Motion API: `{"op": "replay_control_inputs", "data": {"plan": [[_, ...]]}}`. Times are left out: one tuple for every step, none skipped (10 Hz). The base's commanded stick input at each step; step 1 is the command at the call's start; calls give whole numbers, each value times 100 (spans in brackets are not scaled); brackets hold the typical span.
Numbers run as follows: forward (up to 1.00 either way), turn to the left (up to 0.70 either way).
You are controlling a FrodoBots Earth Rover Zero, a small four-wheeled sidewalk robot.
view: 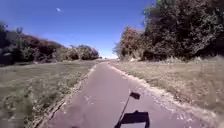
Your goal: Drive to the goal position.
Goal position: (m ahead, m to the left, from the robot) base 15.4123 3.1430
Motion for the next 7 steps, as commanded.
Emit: {"op": "replay_control_inputs", "data": {"plan": [[100, 0], [100, 1], [100, 5], [100, 0], [100, 0], [100, 0], [100, 0]]}}
